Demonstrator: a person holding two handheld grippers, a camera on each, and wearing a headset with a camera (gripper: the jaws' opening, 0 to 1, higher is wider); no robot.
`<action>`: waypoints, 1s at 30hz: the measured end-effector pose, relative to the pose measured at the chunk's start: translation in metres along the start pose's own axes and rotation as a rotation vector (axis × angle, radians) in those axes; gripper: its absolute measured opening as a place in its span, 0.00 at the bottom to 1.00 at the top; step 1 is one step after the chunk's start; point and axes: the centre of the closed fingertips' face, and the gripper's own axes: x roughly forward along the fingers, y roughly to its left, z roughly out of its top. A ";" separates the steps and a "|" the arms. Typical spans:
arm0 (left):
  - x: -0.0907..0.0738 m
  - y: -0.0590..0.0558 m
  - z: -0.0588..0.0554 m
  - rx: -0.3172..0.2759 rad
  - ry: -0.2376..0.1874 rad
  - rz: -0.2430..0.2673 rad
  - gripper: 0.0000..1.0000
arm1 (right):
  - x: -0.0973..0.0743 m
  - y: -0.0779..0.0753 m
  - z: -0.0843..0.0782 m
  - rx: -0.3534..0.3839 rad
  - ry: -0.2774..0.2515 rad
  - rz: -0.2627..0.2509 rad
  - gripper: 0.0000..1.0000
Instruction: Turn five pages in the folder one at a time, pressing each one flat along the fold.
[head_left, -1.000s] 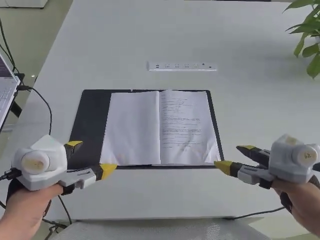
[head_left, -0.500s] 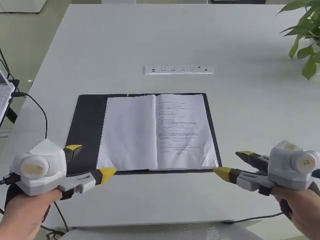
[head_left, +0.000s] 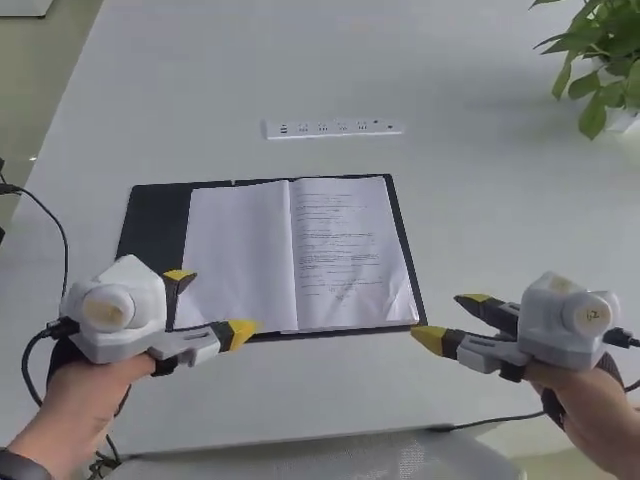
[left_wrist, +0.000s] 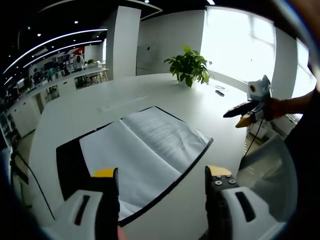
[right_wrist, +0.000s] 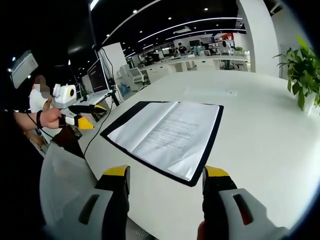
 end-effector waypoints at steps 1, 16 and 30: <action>0.003 -0.003 0.001 0.005 0.001 -0.008 0.70 | 0.000 0.000 -0.001 0.003 0.000 -0.001 0.57; 0.058 -0.048 0.019 0.065 0.019 -0.136 0.68 | -0.010 -0.006 -0.010 0.029 -0.001 -0.016 0.56; 0.096 -0.083 0.017 0.120 0.078 -0.230 0.66 | -0.015 -0.013 -0.020 0.071 -0.012 -0.024 0.55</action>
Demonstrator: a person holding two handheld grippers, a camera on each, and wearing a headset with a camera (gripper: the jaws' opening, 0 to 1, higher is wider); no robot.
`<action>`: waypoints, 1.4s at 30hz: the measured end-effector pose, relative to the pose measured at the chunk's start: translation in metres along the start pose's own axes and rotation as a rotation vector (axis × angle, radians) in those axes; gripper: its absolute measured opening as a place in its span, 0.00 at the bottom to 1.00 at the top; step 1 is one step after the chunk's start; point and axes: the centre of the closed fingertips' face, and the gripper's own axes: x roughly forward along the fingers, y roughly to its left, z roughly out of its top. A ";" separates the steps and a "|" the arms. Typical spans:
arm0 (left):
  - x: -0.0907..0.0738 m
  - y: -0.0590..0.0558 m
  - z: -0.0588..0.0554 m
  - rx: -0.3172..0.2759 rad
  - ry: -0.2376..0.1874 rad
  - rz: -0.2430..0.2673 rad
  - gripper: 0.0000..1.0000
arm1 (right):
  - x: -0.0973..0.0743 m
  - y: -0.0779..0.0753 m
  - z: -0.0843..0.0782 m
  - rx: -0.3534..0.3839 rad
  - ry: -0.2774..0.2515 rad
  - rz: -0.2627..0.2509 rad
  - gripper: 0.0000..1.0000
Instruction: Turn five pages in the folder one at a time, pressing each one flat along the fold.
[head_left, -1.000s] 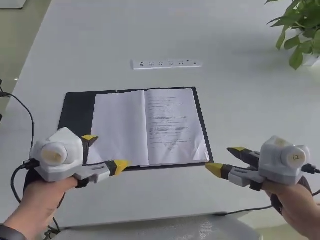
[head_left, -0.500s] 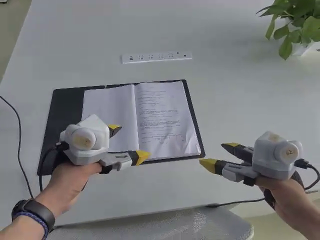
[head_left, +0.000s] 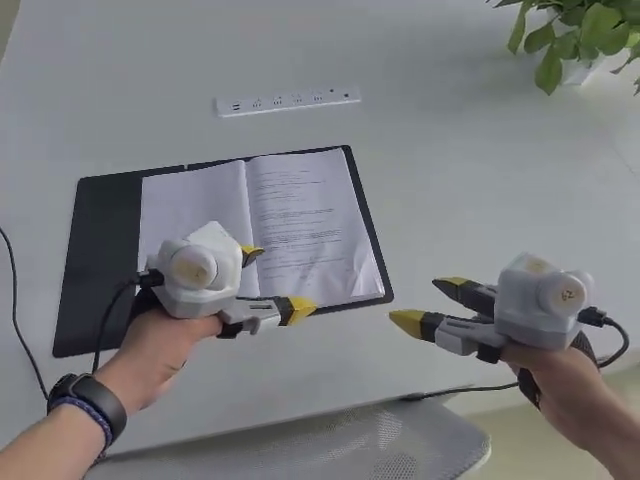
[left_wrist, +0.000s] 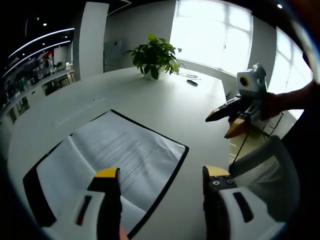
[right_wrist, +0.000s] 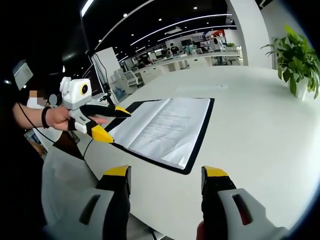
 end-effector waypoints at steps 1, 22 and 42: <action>0.006 -0.002 0.001 0.003 0.002 -0.008 0.66 | 0.000 -0.001 -0.001 0.001 0.002 0.000 0.55; 0.088 -0.003 0.008 -0.030 0.015 -0.036 0.61 | -0.005 -0.011 -0.010 0.037 0.003 -0.001 0.56; 0.133 -0.009 -0.015 0.042 0.085 0.010 0.58 | -0.001 -0.008 0.004 0.017 -0.009 0.015 0.59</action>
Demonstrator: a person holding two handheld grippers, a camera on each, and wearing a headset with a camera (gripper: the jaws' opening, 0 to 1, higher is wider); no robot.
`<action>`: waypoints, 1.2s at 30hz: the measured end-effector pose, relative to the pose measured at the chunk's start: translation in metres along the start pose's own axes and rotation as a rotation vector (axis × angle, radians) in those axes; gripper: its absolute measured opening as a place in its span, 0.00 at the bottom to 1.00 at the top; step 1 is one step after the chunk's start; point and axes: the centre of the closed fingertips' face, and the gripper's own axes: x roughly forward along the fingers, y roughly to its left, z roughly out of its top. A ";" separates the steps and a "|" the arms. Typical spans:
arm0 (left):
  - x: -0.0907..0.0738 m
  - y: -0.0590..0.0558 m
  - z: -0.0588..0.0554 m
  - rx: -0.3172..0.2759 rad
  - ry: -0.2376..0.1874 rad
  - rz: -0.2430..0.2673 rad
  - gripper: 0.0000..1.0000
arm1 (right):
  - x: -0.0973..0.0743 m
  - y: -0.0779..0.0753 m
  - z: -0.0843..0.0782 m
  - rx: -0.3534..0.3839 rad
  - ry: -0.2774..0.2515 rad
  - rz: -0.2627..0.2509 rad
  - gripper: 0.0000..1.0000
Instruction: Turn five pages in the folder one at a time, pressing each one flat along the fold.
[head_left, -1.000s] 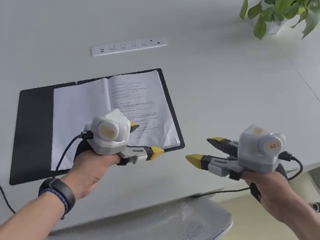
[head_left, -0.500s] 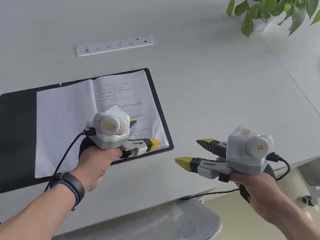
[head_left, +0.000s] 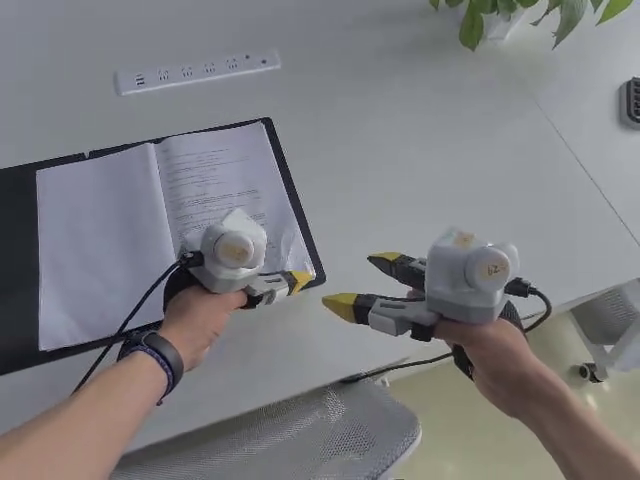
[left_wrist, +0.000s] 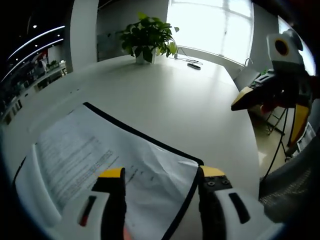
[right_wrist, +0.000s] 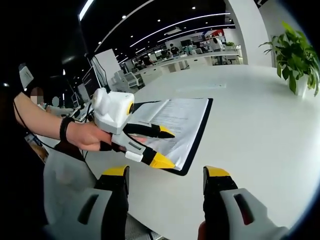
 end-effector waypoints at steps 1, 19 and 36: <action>0.000 0.001 -0.001 0.004 0.002 -0.001 0.57 | 0.000 0.000 0.002 -0.001 -0.003 0.001 0.59; -0.003 0.010 -0.003 0.023 0.001 0.002 0.44 | -0.001 0.002 0.004 -0.007 -0.008 0.003 0.58; -0.004 0.011 -0.002 0.018 -0.001 0.016 0.43 | 0.033 -0.014 0.025 0.037 -0.030 0.041 0.54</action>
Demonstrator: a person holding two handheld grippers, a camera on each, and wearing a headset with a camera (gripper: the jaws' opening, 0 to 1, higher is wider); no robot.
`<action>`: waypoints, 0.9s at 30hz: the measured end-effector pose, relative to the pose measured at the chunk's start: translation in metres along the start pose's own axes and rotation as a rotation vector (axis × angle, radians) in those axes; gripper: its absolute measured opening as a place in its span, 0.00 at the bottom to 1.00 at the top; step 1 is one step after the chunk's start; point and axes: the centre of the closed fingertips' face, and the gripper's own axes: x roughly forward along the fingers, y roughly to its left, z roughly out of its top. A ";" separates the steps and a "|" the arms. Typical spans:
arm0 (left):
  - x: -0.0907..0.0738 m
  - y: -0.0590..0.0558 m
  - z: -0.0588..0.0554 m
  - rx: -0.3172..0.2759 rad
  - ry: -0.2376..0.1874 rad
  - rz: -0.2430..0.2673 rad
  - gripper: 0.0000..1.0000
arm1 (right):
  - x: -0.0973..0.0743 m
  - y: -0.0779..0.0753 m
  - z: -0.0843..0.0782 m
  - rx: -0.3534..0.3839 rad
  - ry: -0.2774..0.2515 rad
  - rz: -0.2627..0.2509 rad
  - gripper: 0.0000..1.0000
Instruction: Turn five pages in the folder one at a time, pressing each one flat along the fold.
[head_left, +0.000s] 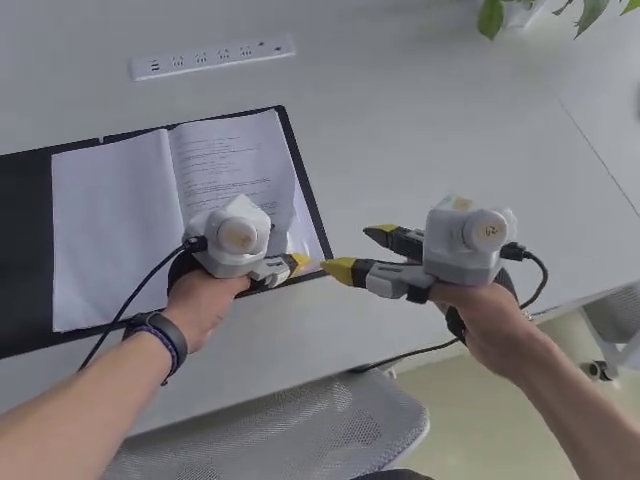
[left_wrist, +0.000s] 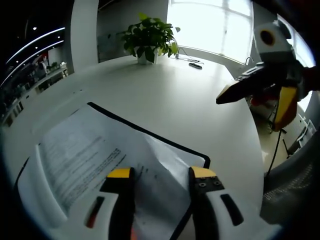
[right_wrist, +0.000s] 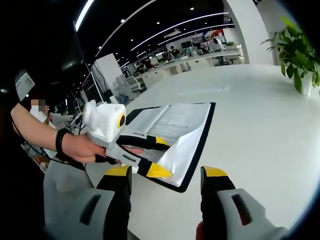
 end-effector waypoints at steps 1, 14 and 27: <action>0.000 0.000 0.000 0.000 0.000 0.000 0.43 | 0.004 -0.001 0.002 0.005 -0.001 0.005 0.53; 0.001 0.001 -0.001 -0.007 -0.003 0.002 0.43 | 0.055 -0.008 0.017 0.016 0.031 0.056 0.47; 0.001 0.000 0.001 -0.023 -0.006 0.002 0.45 | 0.084 -0.018 0.007 0.136 0.060 0.096 0.35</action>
